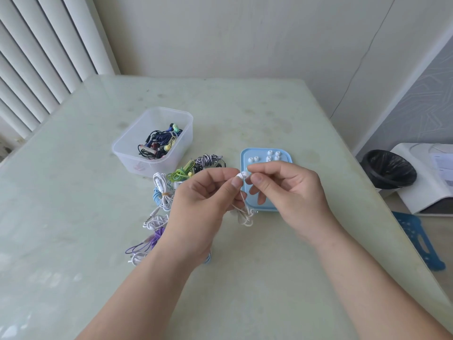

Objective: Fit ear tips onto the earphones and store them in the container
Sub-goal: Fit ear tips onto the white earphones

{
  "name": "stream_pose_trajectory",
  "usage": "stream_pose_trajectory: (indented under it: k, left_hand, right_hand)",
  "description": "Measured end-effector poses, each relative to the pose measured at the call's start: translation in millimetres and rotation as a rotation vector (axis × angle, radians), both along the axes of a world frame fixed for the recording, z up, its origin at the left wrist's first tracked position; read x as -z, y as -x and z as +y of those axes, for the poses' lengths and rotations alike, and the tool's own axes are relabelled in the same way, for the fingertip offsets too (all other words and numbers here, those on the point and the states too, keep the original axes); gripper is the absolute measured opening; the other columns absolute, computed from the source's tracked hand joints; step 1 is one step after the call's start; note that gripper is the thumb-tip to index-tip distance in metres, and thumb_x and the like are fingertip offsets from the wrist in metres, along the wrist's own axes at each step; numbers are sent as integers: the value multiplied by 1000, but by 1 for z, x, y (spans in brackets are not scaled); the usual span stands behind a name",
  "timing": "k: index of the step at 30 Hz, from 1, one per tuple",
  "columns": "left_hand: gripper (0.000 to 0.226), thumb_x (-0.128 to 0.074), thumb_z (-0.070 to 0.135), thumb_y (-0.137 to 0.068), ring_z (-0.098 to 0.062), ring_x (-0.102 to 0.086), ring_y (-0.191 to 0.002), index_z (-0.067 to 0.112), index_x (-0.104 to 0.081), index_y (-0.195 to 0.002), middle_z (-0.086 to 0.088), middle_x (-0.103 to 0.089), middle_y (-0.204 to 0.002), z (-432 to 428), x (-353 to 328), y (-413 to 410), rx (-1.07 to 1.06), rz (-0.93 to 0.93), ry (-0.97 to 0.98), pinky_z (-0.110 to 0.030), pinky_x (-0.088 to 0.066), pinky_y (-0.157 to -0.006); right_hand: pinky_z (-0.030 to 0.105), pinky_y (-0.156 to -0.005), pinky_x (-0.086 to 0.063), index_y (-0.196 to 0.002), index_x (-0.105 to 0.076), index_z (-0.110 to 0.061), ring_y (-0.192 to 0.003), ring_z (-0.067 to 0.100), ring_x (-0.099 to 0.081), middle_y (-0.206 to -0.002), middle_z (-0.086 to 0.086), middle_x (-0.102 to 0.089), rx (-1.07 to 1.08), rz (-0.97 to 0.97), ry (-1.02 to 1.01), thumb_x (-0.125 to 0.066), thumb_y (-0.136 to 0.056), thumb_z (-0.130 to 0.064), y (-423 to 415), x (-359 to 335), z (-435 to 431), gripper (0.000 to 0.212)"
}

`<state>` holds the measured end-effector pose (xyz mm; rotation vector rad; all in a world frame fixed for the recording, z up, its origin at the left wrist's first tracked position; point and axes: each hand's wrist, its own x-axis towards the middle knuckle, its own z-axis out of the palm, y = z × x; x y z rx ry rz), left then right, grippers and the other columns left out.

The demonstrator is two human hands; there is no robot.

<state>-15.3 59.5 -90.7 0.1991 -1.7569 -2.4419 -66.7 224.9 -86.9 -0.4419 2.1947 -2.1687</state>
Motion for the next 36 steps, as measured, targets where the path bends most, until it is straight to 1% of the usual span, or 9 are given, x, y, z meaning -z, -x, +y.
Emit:
stream_pose_trajectory:
  k: [10,14,18,23,26,28,31,34,36]
  left_hand:
    - [9,-70,7,-96,-23,-68,-75,2,-75,-101,-15,-76,-85,4,3,0,1,18,20,-34,-56,-73]
    - [8,-70,6,-96,-24,-67,-75,2,-75,-100,-15,-76,-84,4,3,1,4,16,28,-36,-57,-74]
    - [9,-69,6,-96,-18,-68,-70,0,-74,-101,-9,-75,-80,3,4,2,-21,7,-10,-29,-57,-72]
    - [12,-69,6,-95,-21,-67,-73,-1,-73,-105,-13,-72,-82,4,0,-1,-46,15,-74,-32,-56,-75]
    - [12,-68,5,-96,-24,-68,-77,-1,-73,-105,-21,-72,-87,4,-10,-2,-54,22,-92,-36,-58,-78]
    - [13,-68,6,-96,-26,-66,-76,-1,-73,-105,-20,-69,-83,1,-19,-3,-61,34,-101,-35,-58,-77]
    - [13,-72,10,-95,-28,-66,-77,1,-74,-104,-17,-68,-82,-9,-40,-6,-68,61,-93,-34,-56,-76]
    - [13,-74,12,-93,-26,-68,-74,3,-74,-103,-15,-72,-82,-21,-55,-9,-104,59,-52,-41,-55,-75]
    - [11,-76,13,-93,-27,-72,-75,6,-75,-101,-13,-76,-83,-28,-63,-14,-162,59,30,-43,-58,-77]
  right_hand:
    - [32,-73,-60,-97,-76,-6,-73,25,-73,-85,13,-78,3,-87,163,-74,-87,2,-4,-4,-7,14]
    - [35,-75,-60,-90,-78,-10,-72,26,-73,-84,12,-78,-17,-51,112,-75,-86,3,-3,-1,-4,14]
    - [38,-81,-60,-101,-79,-6,-84,26,-73,-97,9,-79,-38,58,7,-73,-89,1,-5,4,-2,15]
    - [31,-78,-57,-117,-73,-9,-89,28,-74,-102,13,-77,-37,-27,124,-67,-87,-10,-11,-1,-5,31]
    - [36,-88,-59,-131,-64,-11,-110,27,-70,-116,10,-75,-168,-95,112,-71,-84,-12,-10,-7,-1,48]
    - [39,-93,-57,-132,-64,-11,-119,27,-67,-123,11,-72,-317,-117,49,-76,-81,-11,-10,-12,1,53]
    - [36,-93,-54,-129,-66,-14,-116,22,-68,-125,8,-72,-433,-112,-5,-80,-77,-8,-13,-26,-4,54]
    - [36,-90,-56,-130,-66,-18,-110,25,-67,-126,4,-72,-533,-133,-34,-83,-74,-3,-15,-37,-12,60]
    - [39,-89,-59,-122,-71,-17,-101,27,-68,-118,10,-74,-496,-133,-38,-86,-74,-3,-20,-44,-22,52]
